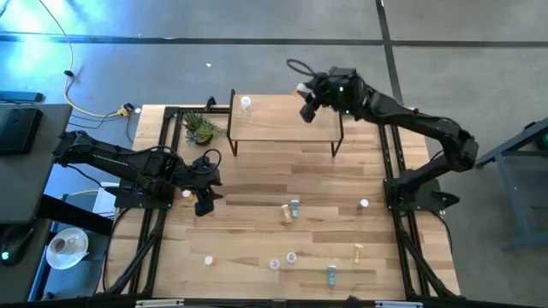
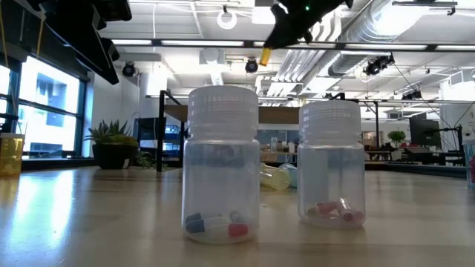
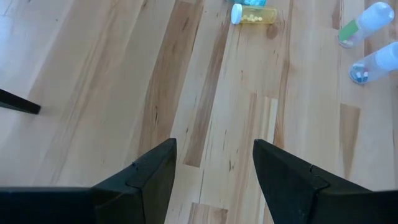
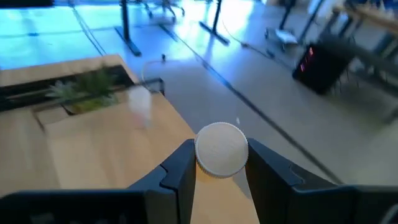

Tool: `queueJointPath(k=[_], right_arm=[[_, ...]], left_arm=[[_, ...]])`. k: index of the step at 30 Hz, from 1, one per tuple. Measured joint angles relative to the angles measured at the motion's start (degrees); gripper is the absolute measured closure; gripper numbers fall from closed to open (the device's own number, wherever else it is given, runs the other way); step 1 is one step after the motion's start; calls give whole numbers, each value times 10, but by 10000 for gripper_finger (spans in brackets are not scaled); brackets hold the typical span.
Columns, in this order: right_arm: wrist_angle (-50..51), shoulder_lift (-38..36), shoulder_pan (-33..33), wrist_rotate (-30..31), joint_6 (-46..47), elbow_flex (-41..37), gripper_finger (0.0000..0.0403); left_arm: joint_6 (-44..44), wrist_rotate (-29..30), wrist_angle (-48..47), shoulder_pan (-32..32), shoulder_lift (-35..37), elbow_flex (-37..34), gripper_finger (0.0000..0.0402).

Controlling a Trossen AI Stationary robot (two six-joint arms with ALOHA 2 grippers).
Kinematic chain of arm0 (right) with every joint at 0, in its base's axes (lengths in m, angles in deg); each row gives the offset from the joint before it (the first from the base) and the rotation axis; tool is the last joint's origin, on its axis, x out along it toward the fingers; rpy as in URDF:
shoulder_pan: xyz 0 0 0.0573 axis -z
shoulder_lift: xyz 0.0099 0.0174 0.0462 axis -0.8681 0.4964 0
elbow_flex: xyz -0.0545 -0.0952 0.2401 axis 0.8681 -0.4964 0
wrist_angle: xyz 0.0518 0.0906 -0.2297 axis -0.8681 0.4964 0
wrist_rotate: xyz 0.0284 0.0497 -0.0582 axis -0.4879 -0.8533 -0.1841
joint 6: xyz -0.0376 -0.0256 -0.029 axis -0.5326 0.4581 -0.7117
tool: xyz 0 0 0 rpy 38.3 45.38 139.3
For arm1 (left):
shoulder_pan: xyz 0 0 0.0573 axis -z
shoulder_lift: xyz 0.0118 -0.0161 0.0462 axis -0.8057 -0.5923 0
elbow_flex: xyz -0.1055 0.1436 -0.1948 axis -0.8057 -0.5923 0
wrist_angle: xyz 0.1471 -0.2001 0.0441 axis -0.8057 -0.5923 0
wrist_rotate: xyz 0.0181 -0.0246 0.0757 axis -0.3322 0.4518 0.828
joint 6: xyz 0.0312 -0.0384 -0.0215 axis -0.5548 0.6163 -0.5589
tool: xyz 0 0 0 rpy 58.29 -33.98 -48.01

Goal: Pick and place medicine bottles onto shelf by color
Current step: Put the top right orange pill bottle on the shelf

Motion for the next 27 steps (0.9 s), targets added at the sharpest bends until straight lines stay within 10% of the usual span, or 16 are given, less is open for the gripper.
queueJointPath(k=[27], right_arm=[[133,124,51,-68,51,87,291]], left_arm=[[4,0,2,0,0,0,199]])
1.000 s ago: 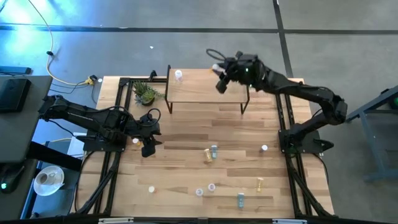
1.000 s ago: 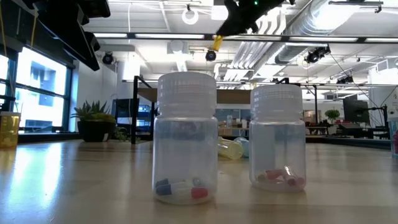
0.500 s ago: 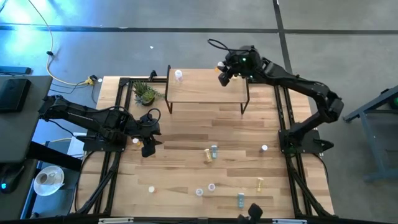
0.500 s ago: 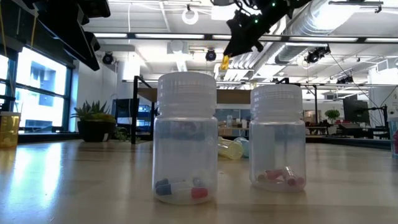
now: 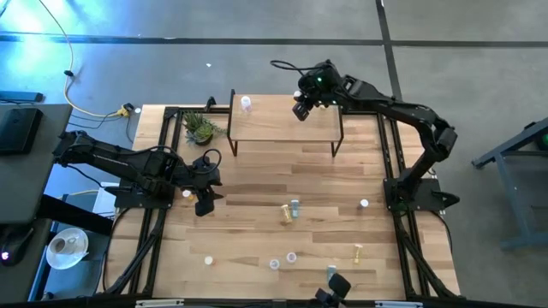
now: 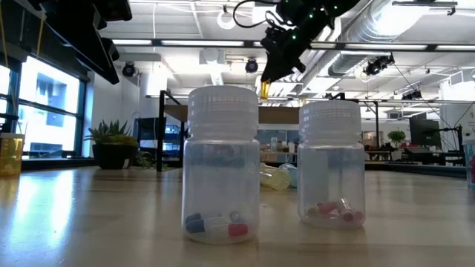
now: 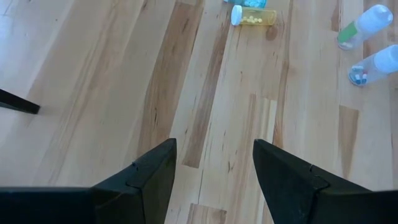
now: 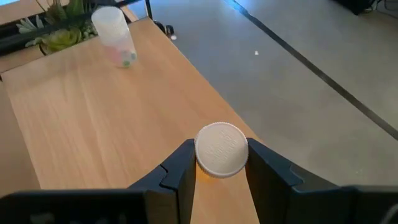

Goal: Pick and place medicine bottles onto shelf by color
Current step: Put the top right orange pill bottle on the shelf

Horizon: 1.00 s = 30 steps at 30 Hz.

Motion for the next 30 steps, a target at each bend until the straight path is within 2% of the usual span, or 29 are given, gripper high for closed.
queueJointPath(k=[16,30], right_arm=[[28,43,2,4,-2,0,291],[37,45,-2,26,-2,0,281]], left_arm=[[-1,0,0,0,0,0,199],[0,0,0,0,0,0,199]])
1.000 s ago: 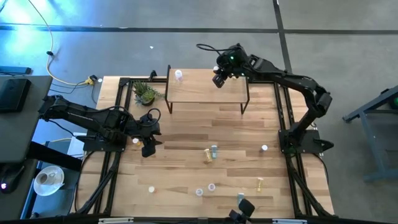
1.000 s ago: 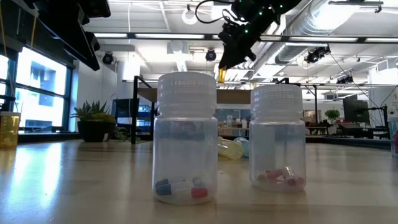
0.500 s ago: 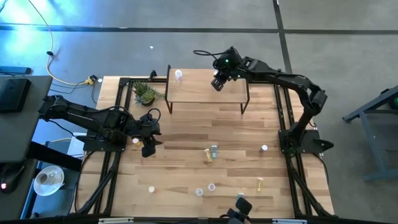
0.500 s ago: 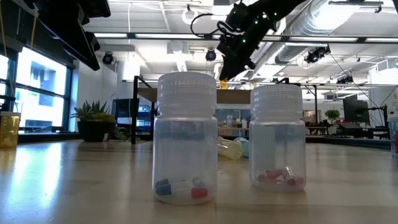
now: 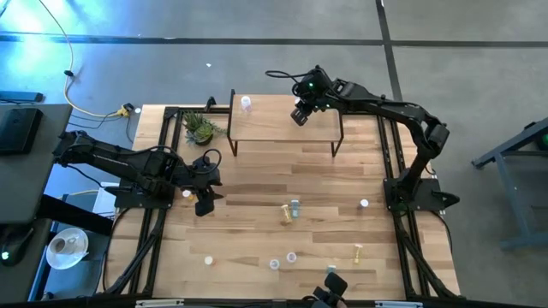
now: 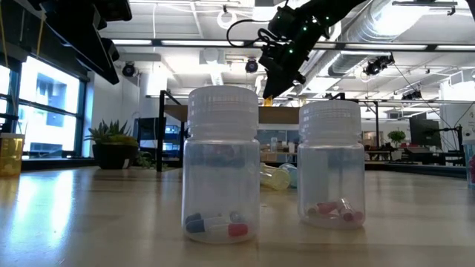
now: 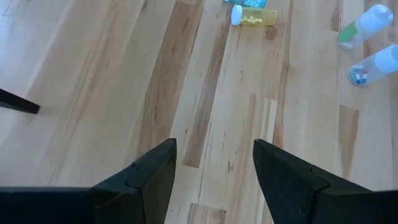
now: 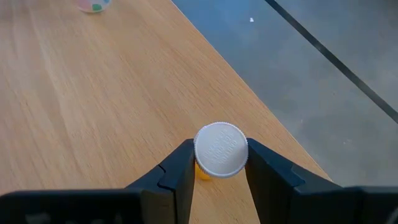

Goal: Pick and place medicine bottles onto shelf by color
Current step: Put the top right orange pill bottle on the shelf, then put the top right blue pill bottle on the shelf

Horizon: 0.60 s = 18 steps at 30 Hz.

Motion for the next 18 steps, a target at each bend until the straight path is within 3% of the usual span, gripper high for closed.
queueJointPath(k=[18], right_arm=[[5,0,0,2,-10,12,245]], left_arm=[[0,0,0,0,0,0,199]])
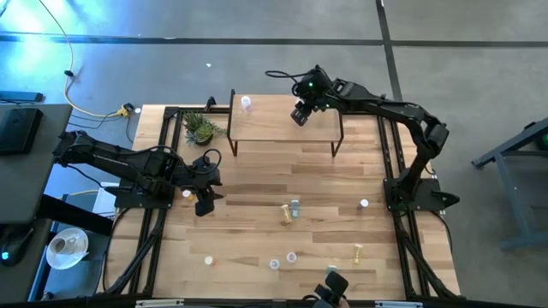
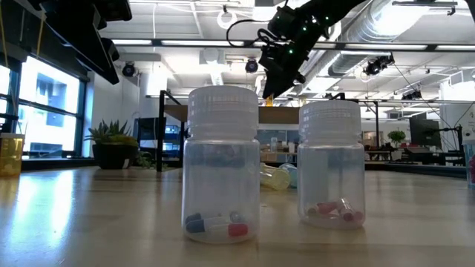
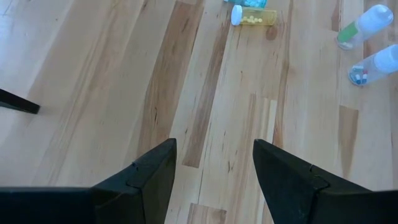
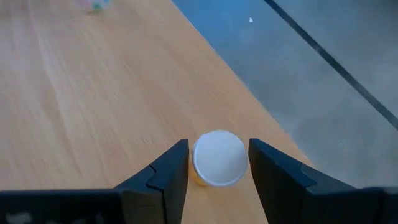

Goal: Pick and place medicine bottles onto shelf by color
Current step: Put the top right blue pill bottle on the shelf

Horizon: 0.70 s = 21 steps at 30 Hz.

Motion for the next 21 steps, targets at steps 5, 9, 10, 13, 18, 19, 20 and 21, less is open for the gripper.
queueJointPath(k=[5,9,10,13,18,19,20,21], right_arm=[[31,-1,-4,0,0,49,245],[62,-1,-13,0,0,92,244],[72,-1,-16,0,-1,101,244],[91,-1,-26,0,-8,123,244],[135,-3,-49,0,-11,143,244],[147,-4,-55,0,-11,143,244],[159,-6,-61,0,-10,143,244],[171,-7,-68,0,-10,143,244]], left_arm=[[0,0,0,0,0,0,199],[0,0,0,0,0,0,199],[0,0,0,0,0,0,199],[0,0,0,0,0,0,199],[0,0,0,0,0,0,199],[0,0,0,0,0,0,199],[0,0,0,0,0,0,199],[0,0,0,0,0,0,199]])
